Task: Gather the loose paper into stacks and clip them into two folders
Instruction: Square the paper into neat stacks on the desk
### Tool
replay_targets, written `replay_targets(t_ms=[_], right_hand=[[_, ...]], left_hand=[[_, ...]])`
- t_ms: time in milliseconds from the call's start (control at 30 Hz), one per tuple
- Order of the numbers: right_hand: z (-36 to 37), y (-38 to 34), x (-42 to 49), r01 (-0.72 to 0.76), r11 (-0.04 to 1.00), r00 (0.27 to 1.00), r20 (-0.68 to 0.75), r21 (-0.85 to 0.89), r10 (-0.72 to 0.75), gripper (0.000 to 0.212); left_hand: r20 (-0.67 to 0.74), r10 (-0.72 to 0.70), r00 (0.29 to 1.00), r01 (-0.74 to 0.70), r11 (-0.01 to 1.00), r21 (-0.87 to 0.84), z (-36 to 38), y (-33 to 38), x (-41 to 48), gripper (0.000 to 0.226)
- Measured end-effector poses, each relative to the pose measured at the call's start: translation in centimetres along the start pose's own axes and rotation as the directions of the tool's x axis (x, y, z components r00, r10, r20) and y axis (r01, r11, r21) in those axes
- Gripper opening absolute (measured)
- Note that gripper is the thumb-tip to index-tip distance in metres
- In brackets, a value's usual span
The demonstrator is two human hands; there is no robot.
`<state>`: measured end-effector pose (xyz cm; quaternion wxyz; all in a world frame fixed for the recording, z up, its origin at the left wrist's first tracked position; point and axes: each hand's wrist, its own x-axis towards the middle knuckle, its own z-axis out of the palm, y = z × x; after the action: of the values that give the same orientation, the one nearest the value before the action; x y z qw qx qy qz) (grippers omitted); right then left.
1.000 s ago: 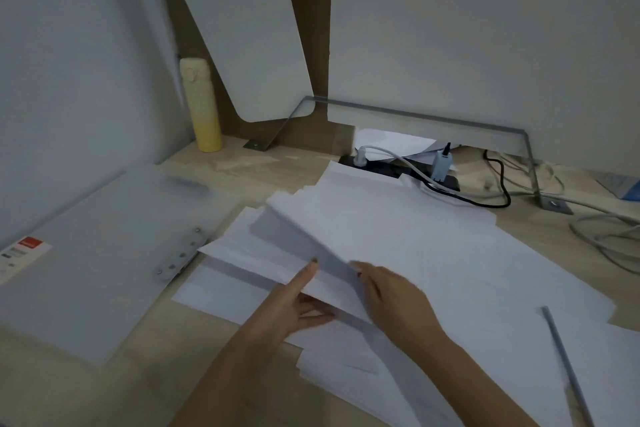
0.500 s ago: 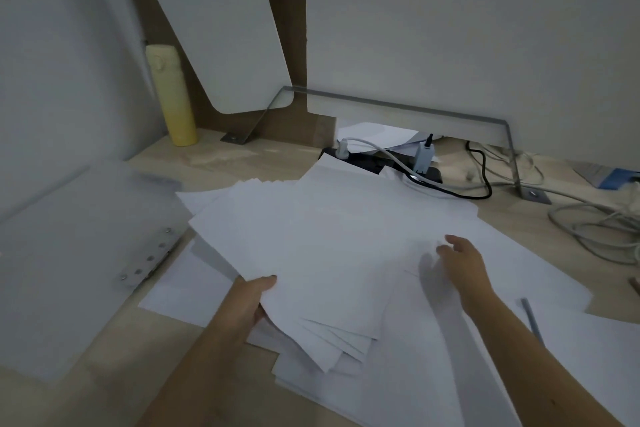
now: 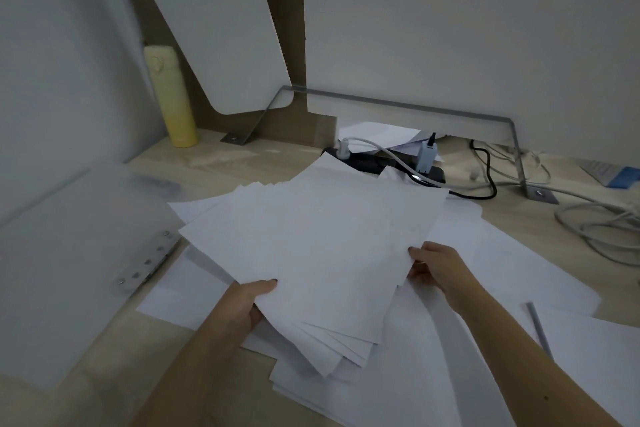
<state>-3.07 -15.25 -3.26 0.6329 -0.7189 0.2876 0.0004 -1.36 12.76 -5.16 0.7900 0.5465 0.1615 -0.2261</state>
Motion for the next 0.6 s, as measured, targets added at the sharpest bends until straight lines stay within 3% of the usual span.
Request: replay_targets(t_ms=[233,367,467,533,600], right_hand=[[0.1,0.8,-4.3,-0.044,0.992,0.981,0.193,0.116,0.02,0.027],[1.0,1.6,-6.8,-0.058,0.997,0.925,0.379,0.052,0.034,0.024],[1.3,1.7,-8.2,-0.062,0.994,0.837,0.537,-0.087,0.099,0.025],[1.1,1.5,-8.5,-0.031,0.987,0.832,0.543,-0.158,0.113,0.027],[0.4,1.4,-8.0,-0.038,0.993,0.927,0.366,-0.11,0.076,0.03]], left_hand=[[0.177,0.026,0.984,-0.019,0.999,-0.041,-2.0,0.6,-1.8,0.023],[0.211,-0.03,0.977,0.019,0.998,0.055,-2.6,0.6,-2.1,0.028],[0.212,-0.045,0.976,0.02,0.993,0.119,-2.0,0.6,-2.5,0.028],[0.175,-0.037,0.984,0.015,0.992,0.126,-1.7,0.3,-2.6,0.026],[0.126,-0.014,0.992,-0.001,0.993,0.118,-1.9,0.0,-2.7,0.014]])
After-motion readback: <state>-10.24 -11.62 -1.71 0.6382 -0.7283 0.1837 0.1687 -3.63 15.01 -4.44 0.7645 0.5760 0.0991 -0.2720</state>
